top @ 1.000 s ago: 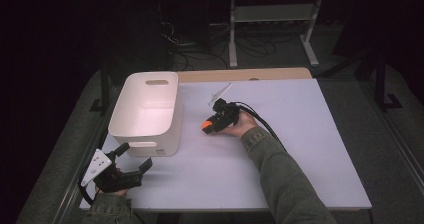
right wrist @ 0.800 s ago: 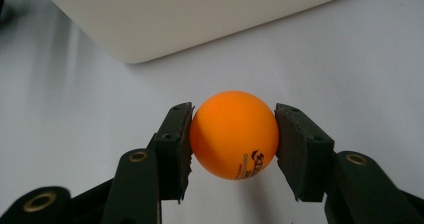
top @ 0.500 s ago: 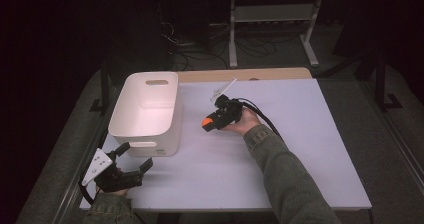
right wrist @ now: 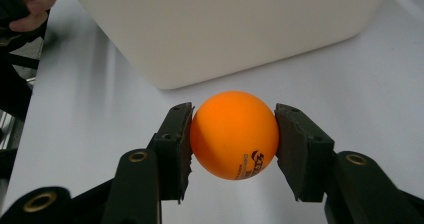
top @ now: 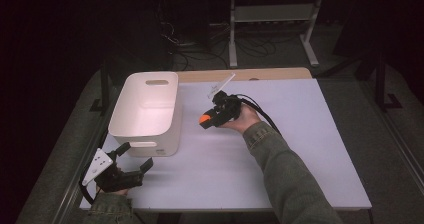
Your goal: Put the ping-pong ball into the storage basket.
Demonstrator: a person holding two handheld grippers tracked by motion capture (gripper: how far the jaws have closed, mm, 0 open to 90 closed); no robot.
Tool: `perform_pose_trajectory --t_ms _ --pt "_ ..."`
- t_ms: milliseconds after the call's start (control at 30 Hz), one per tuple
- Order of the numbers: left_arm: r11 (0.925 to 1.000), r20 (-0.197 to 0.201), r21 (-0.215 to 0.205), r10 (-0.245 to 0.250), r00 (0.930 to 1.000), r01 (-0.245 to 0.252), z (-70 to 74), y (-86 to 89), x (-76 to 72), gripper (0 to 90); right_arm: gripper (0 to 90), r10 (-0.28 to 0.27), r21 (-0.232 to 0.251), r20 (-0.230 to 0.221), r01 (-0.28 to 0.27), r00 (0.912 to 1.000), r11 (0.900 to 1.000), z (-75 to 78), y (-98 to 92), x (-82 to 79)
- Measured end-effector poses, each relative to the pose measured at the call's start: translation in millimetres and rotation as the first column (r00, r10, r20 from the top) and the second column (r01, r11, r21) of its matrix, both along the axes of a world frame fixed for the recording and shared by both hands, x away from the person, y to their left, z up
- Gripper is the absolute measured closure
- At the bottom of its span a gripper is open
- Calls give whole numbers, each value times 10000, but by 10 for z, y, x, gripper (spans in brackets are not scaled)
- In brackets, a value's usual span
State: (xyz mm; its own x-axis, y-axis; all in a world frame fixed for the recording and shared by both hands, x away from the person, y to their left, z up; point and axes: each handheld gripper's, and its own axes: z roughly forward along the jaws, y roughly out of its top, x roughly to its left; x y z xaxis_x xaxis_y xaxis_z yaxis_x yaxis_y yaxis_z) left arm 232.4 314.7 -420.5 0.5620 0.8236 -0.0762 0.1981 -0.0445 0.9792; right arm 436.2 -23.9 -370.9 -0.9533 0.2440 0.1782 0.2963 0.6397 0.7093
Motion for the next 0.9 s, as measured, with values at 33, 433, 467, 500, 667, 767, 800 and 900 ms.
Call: perform_pose_trajectory --t_ms 33,433,467,500,667,767,800,900 --pt "10000 2 -10 0 10000 0 0 0 0 0 501 -4 6 19 4 10000 10000 21 6 -9" --pt "10000 14 -36 -23 10000 23 1 1 -1 0 502 107 0 351 -107 9993 9999 226 76 -59" --pt "10000 12 -41 -28 10000 28 1 2 -1 0 501 117 -8 367 -117 9993 9999 246 82 -63" --pt "10000 16 -42 -28 10000 28 1 1 -1 0 502 137 -4 415 -137 9990 9999 265 86 -65" --pt "10000 13 -59 -18 10000 18 1 0 -2 0 502 102 55 531 -105 9985 9999 373 83 -76" --pt "10000 20 -49 -11 10000 11 1 1 -1 0 502 68 76 630 -73 9980 9999 406 76 -75" --pt "10000 15 -51 -12 10000 12 1 1 -1 0 502 40 109 663 -47 9978 9999 422 75 -74" --pt "10000 14 -64 -8 10000 8 2 2 -1 0 502 -14 169 715 2 9974 9999 482 64 -76"
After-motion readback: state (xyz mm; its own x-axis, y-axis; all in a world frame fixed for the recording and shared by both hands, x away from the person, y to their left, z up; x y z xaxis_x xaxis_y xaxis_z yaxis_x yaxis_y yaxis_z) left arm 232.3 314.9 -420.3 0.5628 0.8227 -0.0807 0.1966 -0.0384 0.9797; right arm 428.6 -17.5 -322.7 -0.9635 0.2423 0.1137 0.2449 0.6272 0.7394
